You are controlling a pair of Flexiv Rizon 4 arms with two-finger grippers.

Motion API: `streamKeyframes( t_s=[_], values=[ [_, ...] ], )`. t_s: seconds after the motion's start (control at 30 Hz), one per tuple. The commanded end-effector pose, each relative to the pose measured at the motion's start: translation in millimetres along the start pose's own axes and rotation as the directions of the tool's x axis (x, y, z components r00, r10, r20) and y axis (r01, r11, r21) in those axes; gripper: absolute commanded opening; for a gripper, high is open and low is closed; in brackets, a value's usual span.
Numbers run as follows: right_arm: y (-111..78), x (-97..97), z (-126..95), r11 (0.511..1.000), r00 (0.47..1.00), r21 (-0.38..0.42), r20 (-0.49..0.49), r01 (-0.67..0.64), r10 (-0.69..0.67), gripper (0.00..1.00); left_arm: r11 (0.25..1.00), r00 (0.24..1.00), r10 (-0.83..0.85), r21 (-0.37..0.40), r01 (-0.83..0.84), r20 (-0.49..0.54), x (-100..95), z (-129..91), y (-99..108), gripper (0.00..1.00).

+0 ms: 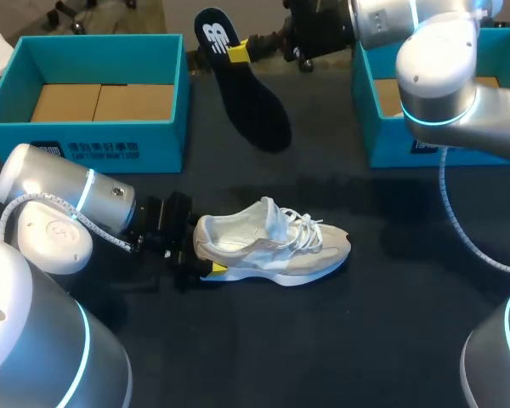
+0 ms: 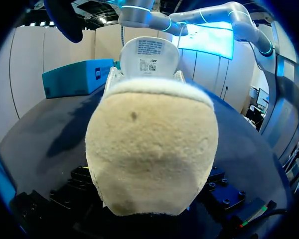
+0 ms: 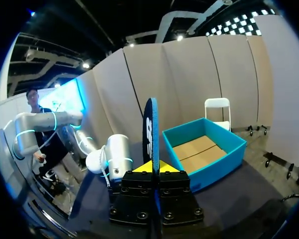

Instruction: Take the shoe out of the shoebox, open the shoe tongue, remove and reinsert the insole, then place the shoe into the shoebox

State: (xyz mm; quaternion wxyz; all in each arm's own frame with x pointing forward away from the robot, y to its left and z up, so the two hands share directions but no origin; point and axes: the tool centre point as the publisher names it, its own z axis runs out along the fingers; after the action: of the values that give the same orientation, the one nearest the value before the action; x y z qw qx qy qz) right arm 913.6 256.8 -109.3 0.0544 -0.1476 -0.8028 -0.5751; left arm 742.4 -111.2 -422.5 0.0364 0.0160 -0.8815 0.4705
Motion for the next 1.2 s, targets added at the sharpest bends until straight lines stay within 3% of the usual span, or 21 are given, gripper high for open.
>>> streamKeyframes(
  t_s=[0.03, 0.33, 0.43, 0.57, 0.9, 1.2],
  values=[
    [0.2, 0.5, 0.4, 1.0, 1.0, 0.002, 0.002, -0.001, 0.001, 0.0, 1.0, 1.0, -0.001, -0.004, 0.001, 0.0, 0.3, 0.8, 0.0, 0.0],
    [31.3, -8.8, -55.6, 0.996, 0.993, -0.015, -0.082, -0.084, 0.083, 0.0, 1.0, 1.0, -0.001, -0.004, 0.001, 0.0, 0.3, 0.8, 0.0, 0.0],
    [44.5, -5.9, -70.5, 0.994, 0.988, 0.0, -0.109, -0.112, 0.112, 0.0, 1.0, 1.0, -0.001, -0.004, 0.001, 0.0, 0.3, 0.8, 0.0, 0.0],
    [64.7, 0.9, -87.5, 0.985, 0.978, -0.041, -0.135, -0.166, 0.159, 0.0, 1.0, 1.0, -0.001, -0.004, 0.001, 0.0, 0.3, 0.8, 0.0, 0.0],
    [103.1, 36.0, -112.0, 0.957, 0.953, -0.091, -0.158, -0.274, 0.258, 0.0, 1.0, 1.0, -0.001, -0.004, 0.001, 0.0, 0.3, 0.8, 0.0, 0.0],
    [119.2, 83.4, -131.5, 0.938, 0.946, -0.153, -0.135, -0.313, 0.293, 0.0, 1.0, 1.0, -0.001, -0.004, 0.001, 0.0, 0.3, 0.8, 0.0, 0.0]
  ],
)
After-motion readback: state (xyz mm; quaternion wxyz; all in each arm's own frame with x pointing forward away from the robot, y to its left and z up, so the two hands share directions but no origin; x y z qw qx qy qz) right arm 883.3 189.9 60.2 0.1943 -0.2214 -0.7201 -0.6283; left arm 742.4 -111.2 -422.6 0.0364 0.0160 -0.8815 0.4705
